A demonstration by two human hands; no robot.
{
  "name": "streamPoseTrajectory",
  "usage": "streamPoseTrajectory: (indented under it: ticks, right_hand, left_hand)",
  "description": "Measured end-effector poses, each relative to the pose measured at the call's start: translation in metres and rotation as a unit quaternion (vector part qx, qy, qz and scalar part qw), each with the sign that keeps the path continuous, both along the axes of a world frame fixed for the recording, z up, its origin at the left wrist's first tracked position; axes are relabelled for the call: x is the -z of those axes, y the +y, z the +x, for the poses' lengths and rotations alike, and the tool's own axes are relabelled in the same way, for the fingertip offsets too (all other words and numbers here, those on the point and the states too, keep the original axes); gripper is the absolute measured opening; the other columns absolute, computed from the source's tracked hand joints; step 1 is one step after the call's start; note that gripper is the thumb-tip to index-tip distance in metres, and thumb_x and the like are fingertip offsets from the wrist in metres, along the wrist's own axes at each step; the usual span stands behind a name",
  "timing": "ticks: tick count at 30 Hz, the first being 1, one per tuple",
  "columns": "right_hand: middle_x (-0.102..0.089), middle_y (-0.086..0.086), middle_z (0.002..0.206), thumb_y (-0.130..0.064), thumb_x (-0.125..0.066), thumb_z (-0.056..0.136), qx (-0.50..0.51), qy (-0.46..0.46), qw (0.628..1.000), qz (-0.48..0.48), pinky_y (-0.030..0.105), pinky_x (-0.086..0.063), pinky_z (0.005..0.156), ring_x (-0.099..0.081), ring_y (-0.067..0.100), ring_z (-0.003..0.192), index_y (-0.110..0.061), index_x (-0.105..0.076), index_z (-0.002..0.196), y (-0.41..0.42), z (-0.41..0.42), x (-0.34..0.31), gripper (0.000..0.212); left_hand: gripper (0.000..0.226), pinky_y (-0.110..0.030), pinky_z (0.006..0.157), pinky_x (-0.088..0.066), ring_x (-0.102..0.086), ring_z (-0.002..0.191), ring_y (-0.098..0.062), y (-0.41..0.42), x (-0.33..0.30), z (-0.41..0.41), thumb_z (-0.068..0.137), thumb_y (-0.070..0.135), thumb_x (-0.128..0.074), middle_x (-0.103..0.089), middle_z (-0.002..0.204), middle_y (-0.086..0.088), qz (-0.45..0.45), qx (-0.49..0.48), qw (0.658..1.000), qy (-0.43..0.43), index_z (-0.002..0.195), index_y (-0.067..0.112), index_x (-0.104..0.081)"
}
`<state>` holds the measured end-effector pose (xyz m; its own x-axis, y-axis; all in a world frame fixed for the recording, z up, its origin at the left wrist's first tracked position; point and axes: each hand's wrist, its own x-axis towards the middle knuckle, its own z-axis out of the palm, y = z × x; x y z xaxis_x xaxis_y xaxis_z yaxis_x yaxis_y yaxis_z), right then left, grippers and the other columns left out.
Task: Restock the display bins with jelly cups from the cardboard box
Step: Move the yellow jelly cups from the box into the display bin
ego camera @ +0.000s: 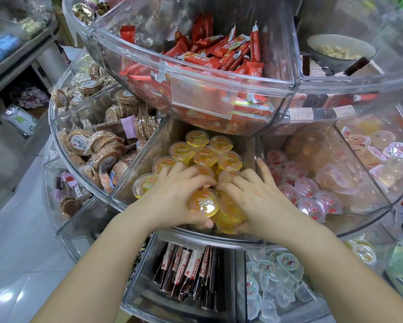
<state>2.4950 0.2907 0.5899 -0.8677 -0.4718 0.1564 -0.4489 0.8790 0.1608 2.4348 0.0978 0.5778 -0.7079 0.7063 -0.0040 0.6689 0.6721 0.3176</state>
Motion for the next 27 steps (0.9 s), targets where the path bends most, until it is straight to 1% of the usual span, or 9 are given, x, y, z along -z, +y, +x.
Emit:
streamPoseTrajectory:
  ticks: [2,4,7,9,11,13,19,23,27]
  right_hand:
    - [-0.065,0.0,0.088,-0.047,-0.088,0.037,0.001,-0.052,0.997,-0.057,0.049,-0.045,0.092,-0.059,0.025,0.087,-0.014,-0.067,0.106,0.01,0.0,-0.009,0.079]
    - [-0.065,-0.002,0.089,-0.046,-0.085,0.048,0.019,-0.103,0.989,-0.106,0.036,-0.047,0.08,-0.054,0.023,0.087,-0.017,-0.069,0.104,0.019,0.003,-0.018,0.065]
    - [-0.065,-0.003,0.086,-0.046,-0.081,0.058,0.043,-0.125,0.987,-0.089,0.026,-0.033,0.069,-0.048,0.018,0.08,-0.022,-0.072,0.097,0.026,0.009,-0.022,0.046]
    - [-0.063,-0.005,0.073,-0.047,-0.086,0.049,0.043,-0.093,0.992,-0.067,0.023,-0.032,0.061,-0.051,0.016,0.069,-0.023,-0.075,0.082,0.023,0.015,-0.018,0.042]
    - [-0.059,-0.009,0.065,-0.053,-0.087,0.038,0.045,-0.057,0.997,-0.036,0.023,-0.034,0.056,-0.055,0.014,0.063,-0.026,-0.074,0.069,0.015,0.022,-0.012,0.043]
    - [-0.058,-0.011,0.063,-0.055,-0.085,0.035,0.042,-0.029,0.998,-0.024,0.023,-0.033,0.06,-0.056,0.014,0.062,-0.027,-0.072,0.065,0.01,0.024,-0.004,0.044]
    - [-0.061,-0.01,0.061,-0.034,-0.088,0.046,0.049,0.033,0.994,-0.094,0.032,-0.025,0.062,-0.055,0.021,0.063,-0.025,-0.071,0.064,0.015,0.027,0.005,0.027]
    - [-0.063,-0.01,0.059,-0.034,-0.089,0.045,0.079,0.012,0.991,-0.105,0.034,-0.024,0.063,-0.053,0.02,0.063,-0.026,-0.071,0.062,0.015,0.025,0.005,0.026]
    - [-0.063,-0.011,0.059,-0.039,-0.09,0.039,0.09,-0.024,0.99,-0.102,0.031,-0.023,0.064,-0.053,0.019,0.063,-0.028,-0.07,0.06,0.011,0.021,0.002,0.031]
  left_hand:
    - [0.057,-0.025,0.076,-0.014,-0.025,0.094,-0.004,0.008,-0.004,0.004,0.069,0.065,-0.06,-0.05,0.11,0.017,0.056,-0.007,0.998,-0.005,0.119,0.038,-0.052]
    - [0.047,-0.027,0.079,-0.019,-0.031,0.101,-0.007,0.019,-0.006,0.007,0.077,0.061,-0.053,-0.054,0.113,0.013,0.052,-0.008,0.999,-0.01,0.116,0.036,-0.055]
    - [0.041,-0.031,0.09,-0.028,-0.036,0.113,-0.014,0.033,-0.004,0.006,0.083,0.057,-0.05,-0.056,0.113,0.008,0.0,-0.013,1.0,-0.011,0.115,0.032,-0.059]
    - [0.036,-0.034,0.093,-0.032,-0.038,0.114,-0.017,0.038,-0.005,0.003,0.084,0.054,-0.054,-0.055,0.109,0.005,-0.023,-0.021,0.999,-0.038,0.111,0.031,-0.062]
    - [0.029,-0.034,0.09,-0.033,-0.039,0.111,-0.018,0.041,-0.005,0.0,0.084,0.05,-0.056,-0.05,0.097,0.006,-0.027,-0.022,0.997,-0.066,0.106,0.032,-0.065]
    - [0.023,-0.034,0.089,-0.032,-0.041,0.107,-0.017,0.043,-0.005,-0.001,0.085,0.047,-0.057,-0.047,0.09,0.01,-0.018,-0.021,0.996,-0.079,0.101,0.032,-0.065]
    - [0.018,-0.04,0.094,-0.04,-0.048,0.103,-0.018,0.048,-0.005,-0.001,0.086,0.039,-0.059,-0.055,0.089,0.011,0.041,-0.058,0.994,-0.079,0.097,0.028,-0.068]
    - [0.021,-0.04,0.091,-0.042,-0.052,0.099,-0.019,0.051,-0.004,-0.002,0.082,0.046,-0.062,-0.065,0.093,0.006,0.033,-0.099,0.994,-0.038,0.088,0.028,-0.07]
    - [0.025,-0.036,0.086,-0.04,-0.05,0.095,-0.016,0.049,-0.001,-0.001,0.076,0.053,-0.063,-0.062,0.087,0.008,0.043,-0.121,0.992,-0.012,0.081,0.029,-0.069]
